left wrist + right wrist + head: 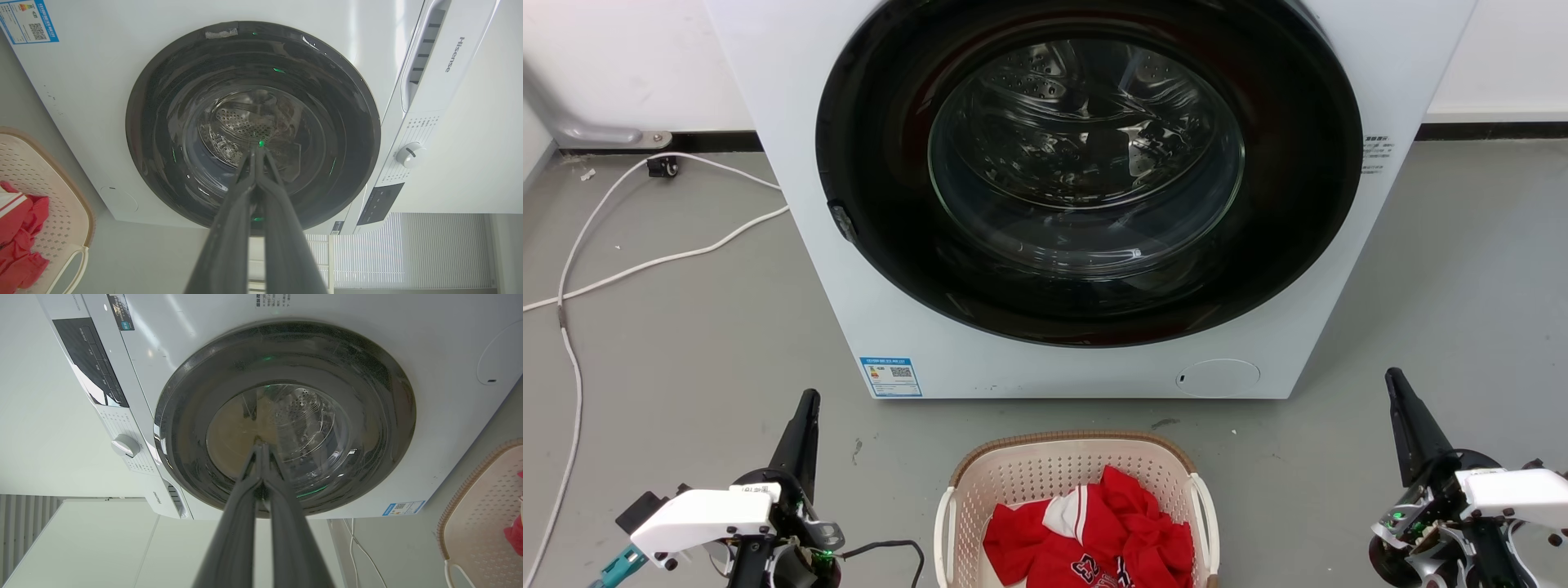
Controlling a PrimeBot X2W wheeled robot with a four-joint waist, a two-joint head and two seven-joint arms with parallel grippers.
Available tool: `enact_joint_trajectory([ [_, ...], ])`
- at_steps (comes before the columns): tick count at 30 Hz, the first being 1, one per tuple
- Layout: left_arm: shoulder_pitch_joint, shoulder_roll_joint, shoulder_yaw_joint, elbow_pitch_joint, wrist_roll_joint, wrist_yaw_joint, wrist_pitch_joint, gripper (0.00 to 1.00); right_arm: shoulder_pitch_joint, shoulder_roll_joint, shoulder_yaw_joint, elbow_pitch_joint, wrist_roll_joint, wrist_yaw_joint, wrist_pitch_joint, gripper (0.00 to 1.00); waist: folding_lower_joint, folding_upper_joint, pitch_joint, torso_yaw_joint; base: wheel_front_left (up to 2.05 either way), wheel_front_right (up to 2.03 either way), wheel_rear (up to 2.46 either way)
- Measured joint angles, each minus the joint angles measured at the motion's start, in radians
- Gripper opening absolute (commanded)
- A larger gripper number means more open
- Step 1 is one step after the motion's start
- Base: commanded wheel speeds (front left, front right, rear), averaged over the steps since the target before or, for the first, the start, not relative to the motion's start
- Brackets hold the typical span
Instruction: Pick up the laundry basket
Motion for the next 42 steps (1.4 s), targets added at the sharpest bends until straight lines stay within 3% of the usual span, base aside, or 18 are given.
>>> enact_joint_trajectory([
  [33, 0.000, -0.002, 0.004, 0.000, 0.002, 0.000, 0.006, 0.00, 0.000, 0.002, -0.004, 0.000, -0.003, 0.000, 0.004, 0.00, 0.0000, 0.0000, 0.000, 0.000, 0.00, 0.00, 0.00],
  [34, 0.000, -0.002, 0.004, 0.001, 0.002, 0.000, 0.006, 1.00, 0.000, 0.002, -0.004, 0.001, -0.003, 0.000, 0.004, 1.00, 0.0000, 0.0000, 0.000, 0.000, 0.00, 0.00, 0.00],
  [42, 0.050, -0.012, -0.006, 0.030, 0.017, 0.001, -0.020, 1.00, 0.054, 0.009, 0.012, 0.035, -0.014, 0.000, -0.020, 1.00, 0.0000, 0.0000, 0.000, 0.000, 0.00, 0.00, 0.00],
])
